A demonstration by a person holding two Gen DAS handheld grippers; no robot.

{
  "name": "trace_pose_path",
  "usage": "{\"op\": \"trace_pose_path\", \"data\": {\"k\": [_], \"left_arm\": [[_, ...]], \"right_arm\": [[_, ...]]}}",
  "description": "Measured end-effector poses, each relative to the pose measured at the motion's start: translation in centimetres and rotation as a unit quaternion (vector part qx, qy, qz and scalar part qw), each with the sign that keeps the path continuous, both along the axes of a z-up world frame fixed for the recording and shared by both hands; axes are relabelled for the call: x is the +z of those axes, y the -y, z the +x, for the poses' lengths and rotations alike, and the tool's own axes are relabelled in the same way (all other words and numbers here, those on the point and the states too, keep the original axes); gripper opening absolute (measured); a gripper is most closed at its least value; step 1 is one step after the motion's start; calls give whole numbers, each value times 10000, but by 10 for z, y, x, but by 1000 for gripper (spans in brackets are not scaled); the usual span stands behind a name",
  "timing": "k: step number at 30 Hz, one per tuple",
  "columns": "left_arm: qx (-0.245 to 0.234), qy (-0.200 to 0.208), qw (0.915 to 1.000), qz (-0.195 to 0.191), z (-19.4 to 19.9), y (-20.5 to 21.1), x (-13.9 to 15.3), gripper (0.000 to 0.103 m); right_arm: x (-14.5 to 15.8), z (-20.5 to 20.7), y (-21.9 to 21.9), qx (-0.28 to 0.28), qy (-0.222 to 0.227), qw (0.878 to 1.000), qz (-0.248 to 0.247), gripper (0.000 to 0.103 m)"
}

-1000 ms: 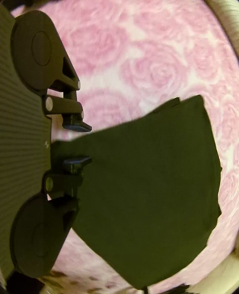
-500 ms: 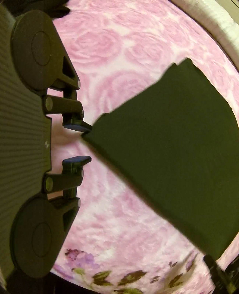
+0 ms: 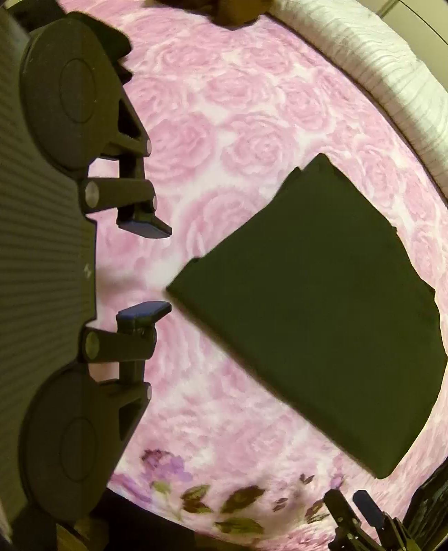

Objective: Fold clothes

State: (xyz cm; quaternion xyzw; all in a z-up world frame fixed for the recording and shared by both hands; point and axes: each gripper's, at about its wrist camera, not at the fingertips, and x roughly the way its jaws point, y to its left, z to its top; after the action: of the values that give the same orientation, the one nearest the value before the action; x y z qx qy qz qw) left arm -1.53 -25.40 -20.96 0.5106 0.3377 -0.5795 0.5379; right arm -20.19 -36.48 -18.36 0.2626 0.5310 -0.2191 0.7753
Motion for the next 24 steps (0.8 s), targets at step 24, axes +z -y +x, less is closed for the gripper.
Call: {"op": "trace_pose_path", "data": {"k": [24], "left_arm": [[-3224, 476, 9434, -613, 117, 0, -21, 47]], "right_arm": [[-42, 155, -173, 472, -923, 9793, -1737, 61]]}}
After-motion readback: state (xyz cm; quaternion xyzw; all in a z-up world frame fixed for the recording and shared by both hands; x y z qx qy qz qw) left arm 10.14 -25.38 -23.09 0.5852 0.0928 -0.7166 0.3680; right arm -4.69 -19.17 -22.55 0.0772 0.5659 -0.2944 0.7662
